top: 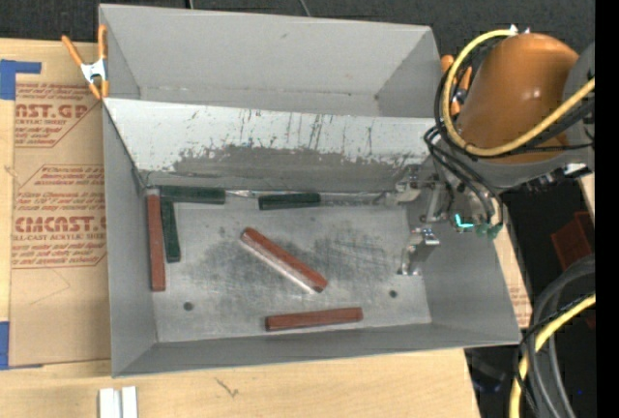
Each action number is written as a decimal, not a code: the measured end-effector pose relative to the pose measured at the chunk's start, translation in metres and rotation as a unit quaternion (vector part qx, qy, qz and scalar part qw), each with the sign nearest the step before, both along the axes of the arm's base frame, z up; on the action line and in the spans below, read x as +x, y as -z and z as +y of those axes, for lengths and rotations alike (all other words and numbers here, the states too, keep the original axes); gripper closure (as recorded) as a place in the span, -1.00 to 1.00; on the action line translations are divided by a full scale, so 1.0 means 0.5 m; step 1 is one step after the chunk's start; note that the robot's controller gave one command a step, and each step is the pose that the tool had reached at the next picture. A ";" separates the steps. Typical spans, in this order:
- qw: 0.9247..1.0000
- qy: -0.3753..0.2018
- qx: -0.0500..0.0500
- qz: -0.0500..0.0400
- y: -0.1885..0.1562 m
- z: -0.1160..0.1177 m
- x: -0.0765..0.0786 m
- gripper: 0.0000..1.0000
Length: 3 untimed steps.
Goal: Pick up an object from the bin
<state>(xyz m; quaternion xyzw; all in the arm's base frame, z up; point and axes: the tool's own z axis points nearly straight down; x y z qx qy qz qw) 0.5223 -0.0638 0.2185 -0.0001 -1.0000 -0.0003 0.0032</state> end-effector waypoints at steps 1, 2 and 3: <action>1.000 0.000 0.000 -0.004 -0.008 0.000 0.003 -1.00; 1.000 -0.012 -0.001 -0.007 0.094 0.022 -0.014 -1.00; 1.000 0.015 0.000 -0.007 0.287 0.075 -0.027 1.00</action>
Offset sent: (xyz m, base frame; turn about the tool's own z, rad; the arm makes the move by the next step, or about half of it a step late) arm -0.0246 0.0301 -0.1372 -0.0632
